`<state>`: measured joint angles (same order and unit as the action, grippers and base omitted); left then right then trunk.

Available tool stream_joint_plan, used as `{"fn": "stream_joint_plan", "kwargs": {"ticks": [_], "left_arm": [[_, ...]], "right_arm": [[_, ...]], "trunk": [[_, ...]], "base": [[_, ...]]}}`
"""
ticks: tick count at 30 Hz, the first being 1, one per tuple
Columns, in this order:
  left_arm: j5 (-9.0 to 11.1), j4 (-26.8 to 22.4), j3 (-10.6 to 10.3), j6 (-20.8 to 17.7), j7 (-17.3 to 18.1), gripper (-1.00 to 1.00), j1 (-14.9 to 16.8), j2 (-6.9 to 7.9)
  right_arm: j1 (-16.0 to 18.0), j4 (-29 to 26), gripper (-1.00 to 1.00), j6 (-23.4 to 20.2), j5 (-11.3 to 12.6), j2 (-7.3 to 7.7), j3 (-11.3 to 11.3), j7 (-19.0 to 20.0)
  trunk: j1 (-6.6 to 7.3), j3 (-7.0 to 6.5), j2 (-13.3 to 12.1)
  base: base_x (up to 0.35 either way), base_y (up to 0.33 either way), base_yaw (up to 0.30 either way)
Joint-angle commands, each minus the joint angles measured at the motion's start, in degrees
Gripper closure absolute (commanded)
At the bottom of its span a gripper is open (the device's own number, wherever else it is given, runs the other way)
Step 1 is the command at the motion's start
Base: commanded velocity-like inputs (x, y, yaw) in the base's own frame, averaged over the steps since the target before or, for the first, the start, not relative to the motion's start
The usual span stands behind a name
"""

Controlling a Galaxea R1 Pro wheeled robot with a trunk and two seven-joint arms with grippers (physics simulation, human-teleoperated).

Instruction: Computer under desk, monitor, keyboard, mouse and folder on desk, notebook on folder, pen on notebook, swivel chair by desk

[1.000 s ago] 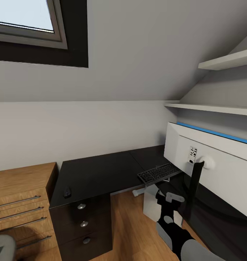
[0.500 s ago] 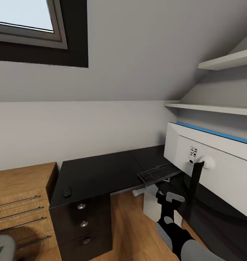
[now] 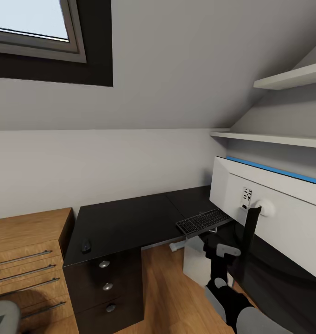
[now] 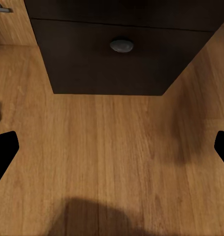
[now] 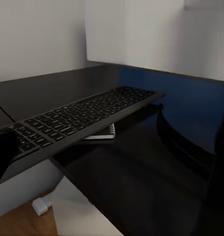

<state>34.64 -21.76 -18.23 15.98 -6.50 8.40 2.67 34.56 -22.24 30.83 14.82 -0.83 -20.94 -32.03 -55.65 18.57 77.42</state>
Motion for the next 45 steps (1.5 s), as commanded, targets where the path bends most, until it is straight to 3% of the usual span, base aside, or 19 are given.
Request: {"fn": "stream_joint_plan", "kwargs": {"ticks": [1, 14, 22, 37, 45], "left_arm": [[0.25, -0.04, -0.49, 0.19, -0.44, -1.0, 0.04, 0.06], [0.25, -0.04, -0.49, 0.19, -0.44, -1.0, 0.04, 0.05], [0.25, -0.04, -0.49, 0.19, -0.44, -1.0, 0.04, 0.05], [0.25, -0.04, -0.41, 0.19, -0.44, -1.0, 0.04, 0.03], [0.25, -0.04, -0.39, 0.25, -0.49, -1.0, 0.04, 0.05]], "right_arm": [[0.07, 0.04, -1.0, 0.19, 0.14, 0.3, -0.43, -0.31], [0.07, 0.09, -1.0, -1.96, 0.35, 3.82, -0.12, -0.02], [0.07, 0.12, -1.0, -3.24, 0.54, 5.17, 0.0, 0.03], [0.21, 0.15, -1.0, -6.14, 5.16, 7.98, 0.45, 1.26], [0.24, 0.18, -1.0, -6.43, 6.42, 9.08, 0.46, 2.03]], "trunk": [[0.0, 0.07, 0.04], [0.0, 0.07, 0.04], [0.0, 0.07, 0.04], [0.0, 0.07, 0.04], [0.0, 0.07, 0.04]], "base": [[0.0, 0.0, 0.0], [0.0, 0.0, 0.0], [0.0, 0.0, 0.0], [0.0, 0.0, 0.0], [0.0, 0.0, 0.0]]}}
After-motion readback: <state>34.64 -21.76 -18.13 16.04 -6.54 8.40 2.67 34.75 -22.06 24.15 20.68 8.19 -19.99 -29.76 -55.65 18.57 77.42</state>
